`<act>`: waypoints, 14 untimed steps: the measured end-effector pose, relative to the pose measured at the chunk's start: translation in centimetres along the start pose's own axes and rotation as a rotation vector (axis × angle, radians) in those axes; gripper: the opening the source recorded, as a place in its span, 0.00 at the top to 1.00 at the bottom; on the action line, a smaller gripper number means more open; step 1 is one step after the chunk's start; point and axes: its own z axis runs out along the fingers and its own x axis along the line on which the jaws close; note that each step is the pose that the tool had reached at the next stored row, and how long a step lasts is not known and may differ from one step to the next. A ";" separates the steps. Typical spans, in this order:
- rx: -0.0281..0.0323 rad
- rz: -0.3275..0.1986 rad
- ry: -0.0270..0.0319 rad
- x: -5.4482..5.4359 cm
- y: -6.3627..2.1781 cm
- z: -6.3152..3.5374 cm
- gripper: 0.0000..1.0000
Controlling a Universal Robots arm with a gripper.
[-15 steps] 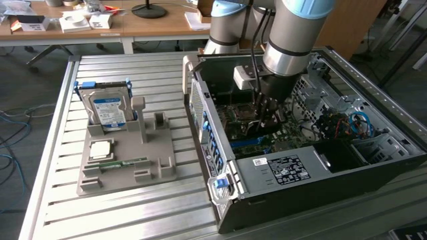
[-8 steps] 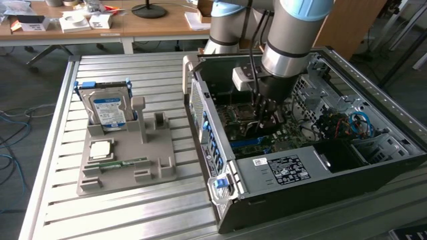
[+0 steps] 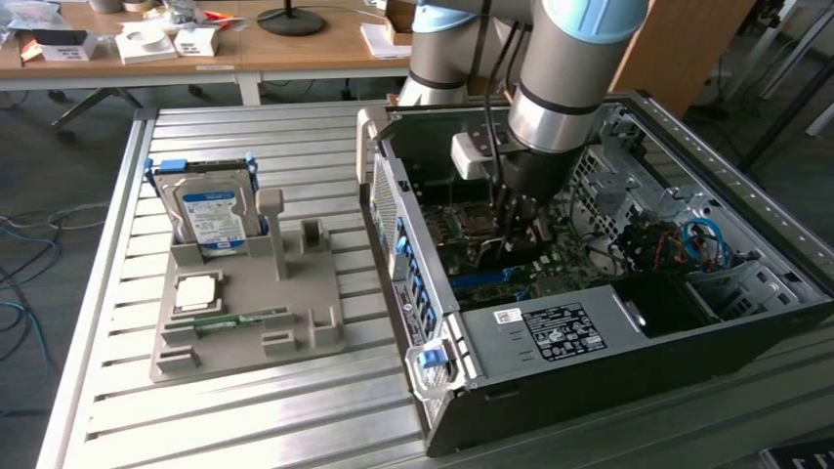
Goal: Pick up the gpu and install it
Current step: 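Insert the gpu into the slot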
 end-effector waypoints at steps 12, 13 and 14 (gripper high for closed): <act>-0.0004 0.000 0.0005 0.0 0.34 0.28 0.74; -0.0004 0.000 0.0004 0.0 0.34 0.28 0.74; -0.0004 0.000 0.0004 0.0 0.34 0.28 0.74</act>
